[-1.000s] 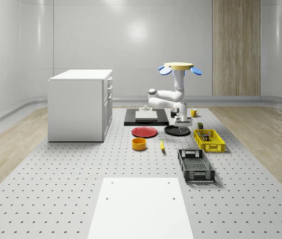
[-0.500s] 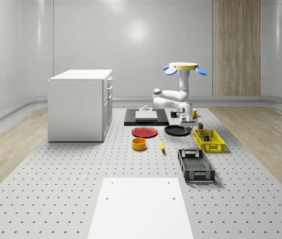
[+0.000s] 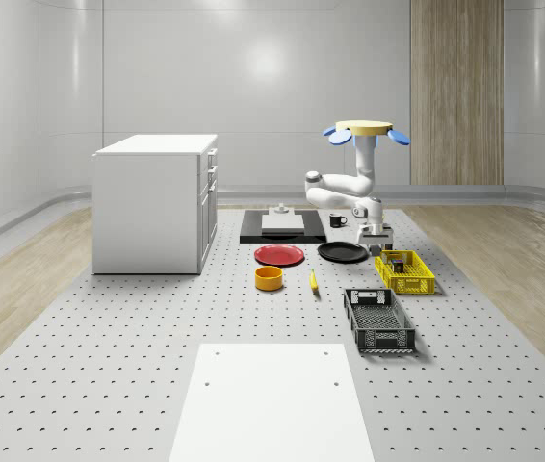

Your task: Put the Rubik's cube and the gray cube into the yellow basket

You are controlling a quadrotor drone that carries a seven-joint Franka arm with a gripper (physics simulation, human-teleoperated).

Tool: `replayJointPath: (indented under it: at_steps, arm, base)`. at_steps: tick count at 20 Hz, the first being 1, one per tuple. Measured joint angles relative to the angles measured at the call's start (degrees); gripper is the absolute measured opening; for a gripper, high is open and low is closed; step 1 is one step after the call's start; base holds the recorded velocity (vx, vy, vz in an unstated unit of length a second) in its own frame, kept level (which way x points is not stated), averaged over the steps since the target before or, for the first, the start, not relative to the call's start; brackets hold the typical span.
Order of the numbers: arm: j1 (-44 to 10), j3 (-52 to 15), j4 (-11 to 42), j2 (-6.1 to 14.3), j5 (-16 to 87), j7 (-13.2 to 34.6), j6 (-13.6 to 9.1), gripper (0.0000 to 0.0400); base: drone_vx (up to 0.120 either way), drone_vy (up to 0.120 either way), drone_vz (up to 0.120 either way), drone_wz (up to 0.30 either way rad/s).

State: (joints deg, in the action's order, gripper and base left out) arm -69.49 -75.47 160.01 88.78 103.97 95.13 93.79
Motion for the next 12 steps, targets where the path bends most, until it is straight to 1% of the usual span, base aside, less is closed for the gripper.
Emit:
replayJointPath:
  at_steps: [7, 8, 9, 12]
  arm:
    - [0.0, 0.0, 0.0, 0.2, -0.1, 0.0, 0.2, 0.0250]
    - [-0.1, 0.0, 0.0, 0.2, -0.1, 0.0, 0.2, 0.0250]
    - [-0.1, 0.0, 0.0, 0.2, -0.1, 0.0, 0.2, 0.0250]
    - [-0.1, 0.0, 0.0, 0.3, -0.1, 0.1, 0.3, 0.0250]
  base:
    - [0.000, 0.120, 0.000, 0.000]
    - [0.000, 0.120, -0.040, 0.000]
    - [0.000, 0.120, -0.120, 0.000]
    - [0.000, 0.120, -0.027, 0.000]
